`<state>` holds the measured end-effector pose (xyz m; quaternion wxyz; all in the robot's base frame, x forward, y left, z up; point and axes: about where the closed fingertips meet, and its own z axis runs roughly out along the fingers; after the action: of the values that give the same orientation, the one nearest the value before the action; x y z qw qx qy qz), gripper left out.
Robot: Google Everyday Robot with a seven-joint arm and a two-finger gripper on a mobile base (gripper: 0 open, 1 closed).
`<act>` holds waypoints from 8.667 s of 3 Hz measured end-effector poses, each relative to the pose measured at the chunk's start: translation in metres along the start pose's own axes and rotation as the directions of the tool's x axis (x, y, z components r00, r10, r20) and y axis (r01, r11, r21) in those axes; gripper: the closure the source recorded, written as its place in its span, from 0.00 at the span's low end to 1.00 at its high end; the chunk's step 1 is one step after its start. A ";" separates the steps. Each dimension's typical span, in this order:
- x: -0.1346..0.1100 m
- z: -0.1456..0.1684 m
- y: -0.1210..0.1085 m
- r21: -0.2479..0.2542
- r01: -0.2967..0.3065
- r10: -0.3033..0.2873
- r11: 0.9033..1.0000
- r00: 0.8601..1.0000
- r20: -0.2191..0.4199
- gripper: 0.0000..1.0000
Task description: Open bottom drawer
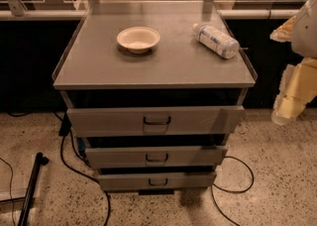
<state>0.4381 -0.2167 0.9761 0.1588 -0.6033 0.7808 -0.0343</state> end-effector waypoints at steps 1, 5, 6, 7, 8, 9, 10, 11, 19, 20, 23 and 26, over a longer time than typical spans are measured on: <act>0.000 0.000 0.000 0.000 0.000 0.000 1.000 1.000 0.000 0.00; 0.038 0.165 0.051 0.005 0.042 -0.041 0.999 0.928 0.371 0.00; 0.038 0.165 0.051 0.004 0.042 -0.041 0.999 0.928 0.371 0.00; 0.035 0.170 0.054 -0.010 0.028 -0.022 1.000 0.925 0.380 0.00; 0.025 0.210 0.064 -0.092 -0.063 0.096 0.994 0.900 0.425 0.00; 0.015 0.261 0.076 -0.174 -0.140 0.206 0.975 0.862 0.464 0.00; 0.011 0.301 0.086 -0.220 -0.182 0.269 0.958 0.834 0.482 0.00; 0.009 0.329 0.097 -0.192 -0.192 0.265 0.963 0.811 0.522 0.00; 0.037 0.517 0.084 0.002 -0.075 0.061 0.997 0.822 0.566 0.00; 0.033 0.560 0.090 -0.015 -0.035 0.037 0.999 0.816 0.577 0.00; 0.036 0.602 0.118 -0.115 -0.032 0.091 0.993 0.832 0.548 0.00; 0.051 0.695 0.139 -0.198 -0.057 0.153 0.978 0.845 0.513 0.00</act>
Offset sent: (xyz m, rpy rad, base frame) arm -0.0100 0.0046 -0.0460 0.1797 -0.1254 0.1065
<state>0.4982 -0.1322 0.2734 0.3141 -0.5573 0.7395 0.2095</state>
